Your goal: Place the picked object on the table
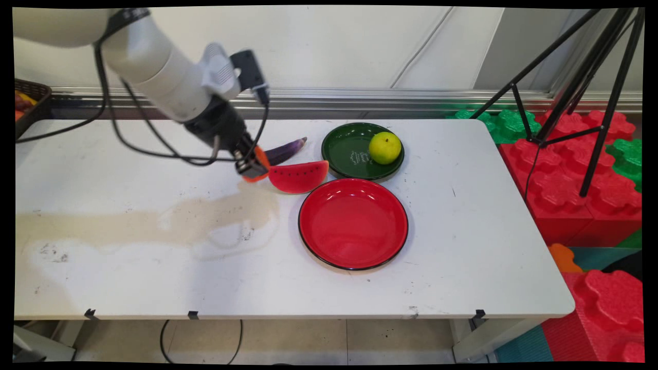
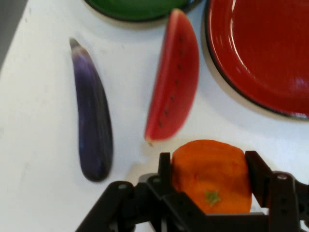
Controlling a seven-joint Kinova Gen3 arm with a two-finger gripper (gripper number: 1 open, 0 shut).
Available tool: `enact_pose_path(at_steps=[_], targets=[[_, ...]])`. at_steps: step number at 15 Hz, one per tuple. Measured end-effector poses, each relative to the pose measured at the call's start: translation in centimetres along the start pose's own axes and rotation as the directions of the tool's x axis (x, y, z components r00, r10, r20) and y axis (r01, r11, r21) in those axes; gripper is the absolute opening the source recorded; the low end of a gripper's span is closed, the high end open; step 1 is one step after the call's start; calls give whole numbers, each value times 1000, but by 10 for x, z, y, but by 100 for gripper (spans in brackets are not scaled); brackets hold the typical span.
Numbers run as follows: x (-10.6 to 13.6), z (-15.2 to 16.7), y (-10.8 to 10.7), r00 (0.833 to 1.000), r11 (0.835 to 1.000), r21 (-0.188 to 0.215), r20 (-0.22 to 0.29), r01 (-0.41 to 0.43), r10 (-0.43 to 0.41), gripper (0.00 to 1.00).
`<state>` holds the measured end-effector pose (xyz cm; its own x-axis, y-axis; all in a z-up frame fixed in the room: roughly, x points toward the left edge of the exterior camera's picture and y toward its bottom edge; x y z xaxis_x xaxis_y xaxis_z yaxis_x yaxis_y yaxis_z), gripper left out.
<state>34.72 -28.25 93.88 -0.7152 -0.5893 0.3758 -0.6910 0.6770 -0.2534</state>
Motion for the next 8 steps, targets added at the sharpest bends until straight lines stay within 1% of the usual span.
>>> enact_pose_path(at_steps=[4,8], targets=[[-25,9,15,1000,1000,-12,16,24,-24,0],[-39,23,27,997,998,-10,28,69,-69,0]])
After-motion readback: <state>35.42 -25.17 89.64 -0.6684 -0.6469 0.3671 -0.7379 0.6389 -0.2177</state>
